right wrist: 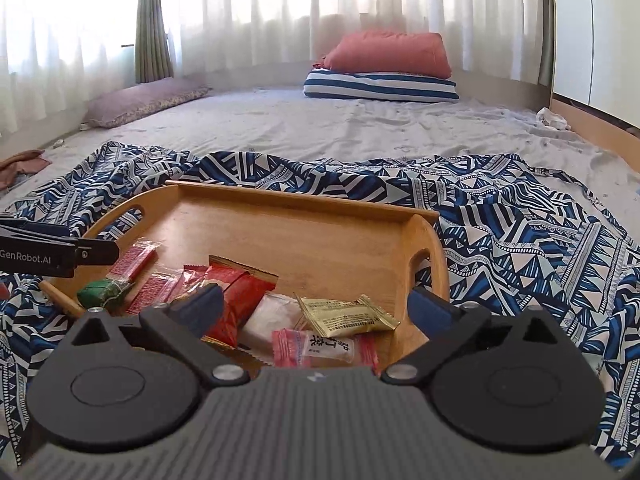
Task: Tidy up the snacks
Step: 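Open the left tool beside the green packet while the right tool releases the gold packet, then move the left tool to the yellow bag while the right tool approaches the brown packet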
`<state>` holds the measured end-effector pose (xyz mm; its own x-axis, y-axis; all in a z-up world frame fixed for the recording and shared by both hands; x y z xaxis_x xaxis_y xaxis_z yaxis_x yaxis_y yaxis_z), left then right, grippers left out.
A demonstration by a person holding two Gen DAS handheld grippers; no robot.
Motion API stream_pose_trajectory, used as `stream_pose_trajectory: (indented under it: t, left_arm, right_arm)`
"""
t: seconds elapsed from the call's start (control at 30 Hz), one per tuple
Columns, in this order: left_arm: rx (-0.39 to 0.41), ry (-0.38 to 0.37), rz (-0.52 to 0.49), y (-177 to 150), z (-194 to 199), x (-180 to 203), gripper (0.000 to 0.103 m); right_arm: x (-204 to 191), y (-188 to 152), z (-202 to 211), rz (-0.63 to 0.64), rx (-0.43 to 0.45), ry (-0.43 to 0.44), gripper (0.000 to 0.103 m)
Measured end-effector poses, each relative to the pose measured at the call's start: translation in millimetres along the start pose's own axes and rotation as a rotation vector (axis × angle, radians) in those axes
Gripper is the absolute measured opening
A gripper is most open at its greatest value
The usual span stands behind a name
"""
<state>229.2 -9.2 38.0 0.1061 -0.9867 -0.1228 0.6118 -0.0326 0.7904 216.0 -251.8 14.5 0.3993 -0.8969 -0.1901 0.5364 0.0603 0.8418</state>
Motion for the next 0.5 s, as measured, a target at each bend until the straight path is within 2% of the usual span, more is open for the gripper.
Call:
stream_pose_trajectory:
  t: [0.17,0.5]
  left_arm:
    - [0.017,-0.006,-0.001,-6,21,-3,0.098]
    - [0.043,-0.035,0.003,-25,59,-11,0.102]
  right_arm:
    - [-13,-2,15,0.033,0.015,0.009,0.103]
    - [-35,-14,41,0.067,0.034,0.039,0.103]
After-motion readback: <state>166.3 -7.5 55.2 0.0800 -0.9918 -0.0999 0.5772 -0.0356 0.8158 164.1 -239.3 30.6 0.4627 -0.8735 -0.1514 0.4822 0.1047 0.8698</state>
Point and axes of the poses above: each gripper's, at about its wrist camera, not at the fingertips, and z roughly against the way its jaws point, x to its right, y to its top, the point moved 4 cm from there along -z, roughly the way its jaws point, and after that the axes turned 14 degrees about y, right-handed, at the moved point
